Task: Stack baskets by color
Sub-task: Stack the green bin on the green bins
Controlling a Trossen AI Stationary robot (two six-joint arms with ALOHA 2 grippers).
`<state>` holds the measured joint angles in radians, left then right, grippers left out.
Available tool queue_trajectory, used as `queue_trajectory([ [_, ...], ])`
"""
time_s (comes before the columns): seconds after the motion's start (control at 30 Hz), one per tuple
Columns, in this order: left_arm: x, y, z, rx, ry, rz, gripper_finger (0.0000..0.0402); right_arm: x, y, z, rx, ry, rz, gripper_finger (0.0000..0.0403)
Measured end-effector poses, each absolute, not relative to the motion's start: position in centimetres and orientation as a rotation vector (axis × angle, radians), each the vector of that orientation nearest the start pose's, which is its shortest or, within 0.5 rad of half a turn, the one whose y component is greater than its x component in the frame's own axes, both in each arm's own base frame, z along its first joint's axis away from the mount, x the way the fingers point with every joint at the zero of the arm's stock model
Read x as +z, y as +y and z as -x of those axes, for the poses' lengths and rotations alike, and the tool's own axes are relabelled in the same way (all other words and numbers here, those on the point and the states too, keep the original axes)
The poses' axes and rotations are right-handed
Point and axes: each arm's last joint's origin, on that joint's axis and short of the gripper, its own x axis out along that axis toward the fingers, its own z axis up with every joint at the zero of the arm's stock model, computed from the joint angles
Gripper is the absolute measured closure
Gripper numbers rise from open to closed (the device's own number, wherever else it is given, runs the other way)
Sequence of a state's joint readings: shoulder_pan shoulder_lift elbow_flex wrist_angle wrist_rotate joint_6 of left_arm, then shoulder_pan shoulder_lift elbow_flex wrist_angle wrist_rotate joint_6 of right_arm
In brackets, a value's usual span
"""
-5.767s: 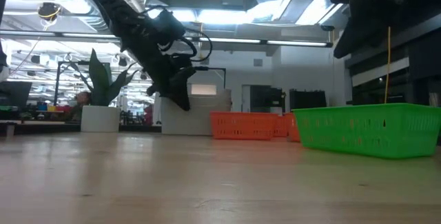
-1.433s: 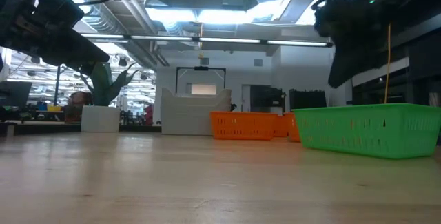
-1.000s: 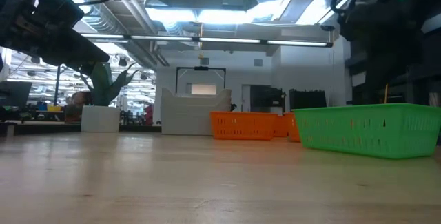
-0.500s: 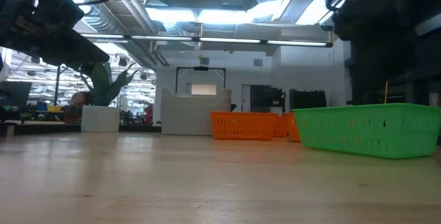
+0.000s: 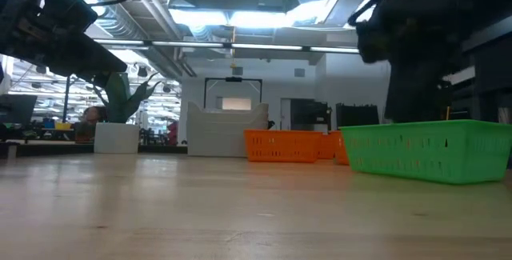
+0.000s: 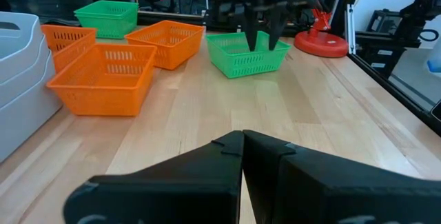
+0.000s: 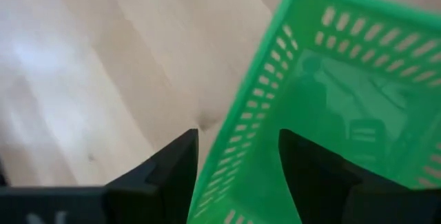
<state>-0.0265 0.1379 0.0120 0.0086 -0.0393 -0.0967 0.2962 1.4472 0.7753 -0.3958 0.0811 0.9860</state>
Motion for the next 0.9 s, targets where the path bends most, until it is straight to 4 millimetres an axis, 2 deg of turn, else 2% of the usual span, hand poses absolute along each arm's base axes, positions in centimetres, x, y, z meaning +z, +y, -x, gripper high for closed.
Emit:
queue_trajectory([
  [0.3,15.7,-0.2,-10.5,0.018,0.117,0.093,0.0401,15.3,7.6,-25.7,-0.467,1.095,-0.778,0.0203],
  [0.5,15.7,-0.2,-10.5,0.019,0.117,0.093,0.0401,14.3,7.4,-25.2,-0.556,1.176,-0.775,0.0210],
  [0.6,15.7,-0.2,-10.5,0.018,0.117,0.093,0.0401,14.5,7.4,-25.2,-0.542,1.166,-0.782,0.0257],
  [0.73,15.7,-0.2,-10.5,0.018,0.117,0.093,0.0401,15.8,8.1,-25.8,-0.465,1.180,-0.736,0.0374],
  [0.83,15.7,-0.2,-10.5,0.018,0.116,0.093,0.0401,18.1,8.8,-27.0,-0.389,1.165,-0.690,0.0392],
  [0.9,15.7,-0.2,-10.5,0.018,0.117,0.093,0.0401,20.4,9.1,-27.7,-0.369,1.173,-0.630,0.0399],
])
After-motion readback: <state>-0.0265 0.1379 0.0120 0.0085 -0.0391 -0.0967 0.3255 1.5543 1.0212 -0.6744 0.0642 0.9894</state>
